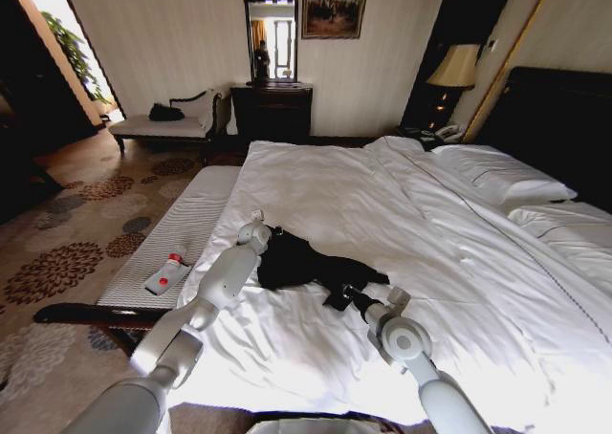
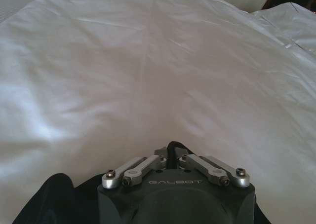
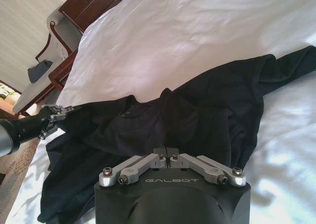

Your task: Fold the clothes on the bed.

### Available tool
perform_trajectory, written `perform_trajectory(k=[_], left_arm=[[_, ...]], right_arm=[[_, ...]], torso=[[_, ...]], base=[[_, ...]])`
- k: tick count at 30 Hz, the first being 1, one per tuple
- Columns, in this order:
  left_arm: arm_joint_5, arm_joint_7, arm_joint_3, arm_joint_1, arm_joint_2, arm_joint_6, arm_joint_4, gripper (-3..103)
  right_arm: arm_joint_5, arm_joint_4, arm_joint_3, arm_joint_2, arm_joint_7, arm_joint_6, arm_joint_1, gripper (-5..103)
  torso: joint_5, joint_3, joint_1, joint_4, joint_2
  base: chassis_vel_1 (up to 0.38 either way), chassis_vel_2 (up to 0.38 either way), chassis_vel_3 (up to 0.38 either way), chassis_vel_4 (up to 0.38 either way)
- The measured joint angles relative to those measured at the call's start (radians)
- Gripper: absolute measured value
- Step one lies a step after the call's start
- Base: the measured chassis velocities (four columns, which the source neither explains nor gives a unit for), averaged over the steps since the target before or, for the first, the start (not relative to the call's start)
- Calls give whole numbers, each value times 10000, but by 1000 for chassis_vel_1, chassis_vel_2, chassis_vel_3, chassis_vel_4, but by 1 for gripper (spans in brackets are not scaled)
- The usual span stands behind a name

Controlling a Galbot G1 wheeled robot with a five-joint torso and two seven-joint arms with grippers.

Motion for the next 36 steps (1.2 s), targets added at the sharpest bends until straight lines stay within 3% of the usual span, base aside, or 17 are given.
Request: perform_trajectory(k=[3,7,12,16,18,20,28,29,33,36], left_arm=[[-36,14,-37,53,64,12,-100,1],[-23,141,-79,120,193,-135,-355,0],[29,358,-149,309,839,-708,-1539,0],[-111,352,-684,473,1777,-1111,-3697,0],[-135,316,-757,473,1896,-1165,-3965,0],[-452,102,-1027,450,2450,-1283,-5058,0],[-1661,-393,-1735,597,3779,-1279,-7602,0],[-1984,-408,-2126,735,4244,-1307,-8442,0],[-2545,-449,-2905,966,5078,-1526,-9470,0],[-3242,-581,-4054,1448,6324,-2017,-10470,0]], right_arm=[[-26,-37,29,-8,-8,13,-10,0],[-52,-71,94,-5,-10,134,-5,0],[-51,25,364,-233,-292,451,122,0],[-52,466,994,-923,-1122,940,455,0],[-46,530,1071,-1019,-1238,1012,495,0],[-90,769,1356,-1403,-1830,1428,636,0],[-95,1467,1930,-2159,-3399,2612,1034,0],[101,1650,2166,-2387,-3735,2905,1191,0],[773,1905,2720,-2811,-4142,3245,1598,0],[2037,2265,3718,-3587,-4367,3419,2266,0]], torso=[[0,0,0,-1,0],[0,0,0,-2,0],[0,0,0,-3,-1],[-2,0,0,1,-1],[-2,0,0,0,0],[-1,-1,0,-2,0],[-2,0,1,-2,-1],[-1,0,0,-3,0],[-1,-1,0,-2,0],[-1,-1,0,4,0]], base=[[0,0,0,0],[0,0,0,0],[0,0,0,0],[0,0,0,0],[0,0,0,0],[0,0,0,0],[0,0,0,0],[0,0,0,0],[0,0,0,0],[0,0,0,0]])
